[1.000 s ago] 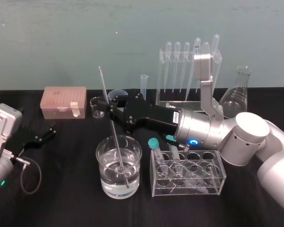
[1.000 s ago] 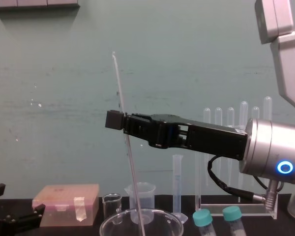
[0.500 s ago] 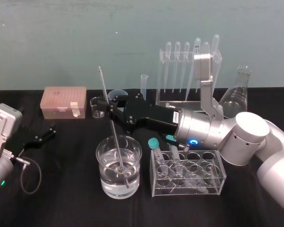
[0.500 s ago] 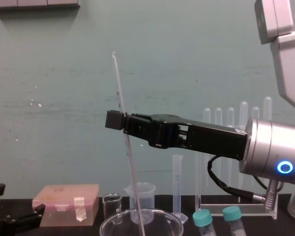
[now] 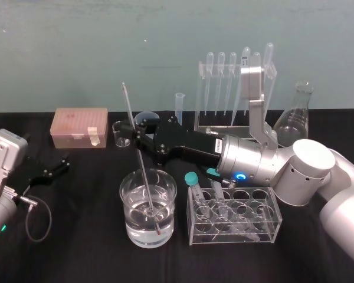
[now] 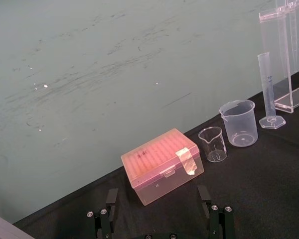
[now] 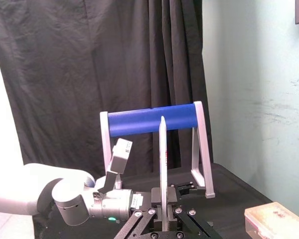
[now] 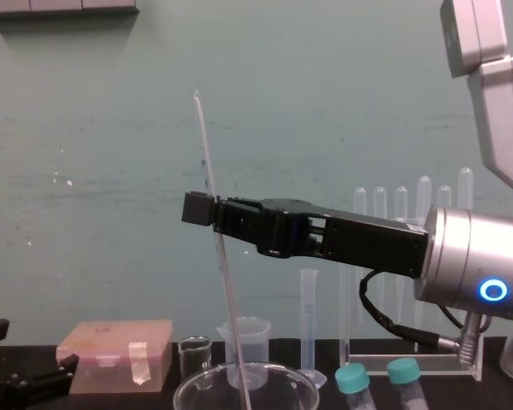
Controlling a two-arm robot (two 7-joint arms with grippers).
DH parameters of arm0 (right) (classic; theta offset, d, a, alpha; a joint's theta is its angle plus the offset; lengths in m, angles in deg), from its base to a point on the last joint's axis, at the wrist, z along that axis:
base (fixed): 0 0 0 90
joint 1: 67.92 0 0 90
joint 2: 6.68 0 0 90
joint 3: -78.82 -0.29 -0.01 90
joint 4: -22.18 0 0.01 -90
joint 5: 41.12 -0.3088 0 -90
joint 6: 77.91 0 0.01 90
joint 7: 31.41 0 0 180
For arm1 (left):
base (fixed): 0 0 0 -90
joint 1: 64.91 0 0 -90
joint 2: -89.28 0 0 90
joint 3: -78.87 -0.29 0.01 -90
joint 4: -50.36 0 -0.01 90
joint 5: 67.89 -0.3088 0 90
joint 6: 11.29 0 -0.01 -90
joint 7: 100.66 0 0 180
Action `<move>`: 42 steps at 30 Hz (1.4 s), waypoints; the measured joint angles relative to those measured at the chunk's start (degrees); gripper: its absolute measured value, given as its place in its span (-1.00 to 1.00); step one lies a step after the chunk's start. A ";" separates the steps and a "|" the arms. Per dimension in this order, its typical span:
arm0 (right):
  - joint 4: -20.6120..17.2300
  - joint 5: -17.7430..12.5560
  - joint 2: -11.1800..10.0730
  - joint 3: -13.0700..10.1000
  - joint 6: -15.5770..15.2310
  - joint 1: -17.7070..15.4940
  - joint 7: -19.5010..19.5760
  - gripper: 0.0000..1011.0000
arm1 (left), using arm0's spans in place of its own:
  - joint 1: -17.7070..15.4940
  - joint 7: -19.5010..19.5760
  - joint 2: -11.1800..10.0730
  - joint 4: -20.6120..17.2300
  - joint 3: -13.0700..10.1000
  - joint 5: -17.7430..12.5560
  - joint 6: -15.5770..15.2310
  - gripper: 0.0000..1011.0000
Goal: Hold the thermometer with one hand and immerse one end into the beaker, then reinsert it into the test tube rack.
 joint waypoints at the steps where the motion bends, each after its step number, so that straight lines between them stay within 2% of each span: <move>1: -0.06 -0.01 -0.05 -0.01 -0.01 -0.05 0.01 -0.89 | 0.00 0.00 0.00 0.00 0.00 0.00 0.00 0.99; 9: -1.13 -1.09 -0.37 -0.59 -0.77 0.00 0.00 -0.89 | 0.00 0.00 0.00 0.00 0.00 0.00 0.00 0.99; 15: -5.05 -4.81 -1.43 -2.71 -2.59 1.58 -0.79 -0.89 | 0.00 0.00 0.00 0.00 0.00 0.00 0.00 0.99; 21: -8.59 -7.91 -2.38 -5.61 -2.29 3.72 -0.98 -0.89 | 0.00 0.00 0.00 0.00 0.00 0.00 0.00 0.99; 23: -9.82 -8.26 -3.02 -7.74 -0.47 4.95 0.96 -0.89 | 0.00 0.00 0.00 0.00 0.00 0.00 0.00 0.99; 27: -10.26 -7.53 -4.09 -9.58 1.23 5.35 3.98 -0.89 | 0.00 0.00 0.00 0.00 0.00 0.00 0.00 0.99; 28: -10.40 -6.76 -4.98 -10.59 1.76 5.15 5.94 -0.89 | 0.00 0.00 0.00 0.00 0.00 0.00 0.00 0.99; 30: -10.79 -5.63 -6.44 -11.84 2.00 4.07 8.56 -0.89 | 0.00 0.00 0.00 0.00 0.00 0.00 0.00 0.99; 31: -10.79 -5.63 -6.44 -11.84 2.00 4.07 8.56 -0.89 | 0.00 0.00 0.00 0.00 0.00 0.00 0.00 0.99; 33: -11.69 -4.81 -8.15 -13.01 1.92 2.26 10.79 -0.89 | 0.00 0.00 0.00 0.00 0.00 0.00 0.00 0.99; 34: -12.67 -4.53 -9.56 -13.89 1.58 0.54 12.00 -0.89 | 0.00 0.00 0.00 0.00 0.00 0.00 0.00 0.99; 37: -14.50 -4.51 -11.53 -15.21 0.89 -2.24 13.38 -0.89 | 0.00 0.00 0.00 0.00 0.00 0.00 0.00 0.99; 38: -15.78 -4.60 -12.72 -15.98 0.39 -4.15 14.07 -0.89 | 0.00 0.00 0.00 0.00 0.00 0.00 0.00 0.99; 42: -18.84 -5.43 -15.07 -17.62 -0.59 -8.67 14.94 -0.89 | 0.00 0.00 0.00 0.00 0.00 0.00 0.00 0.99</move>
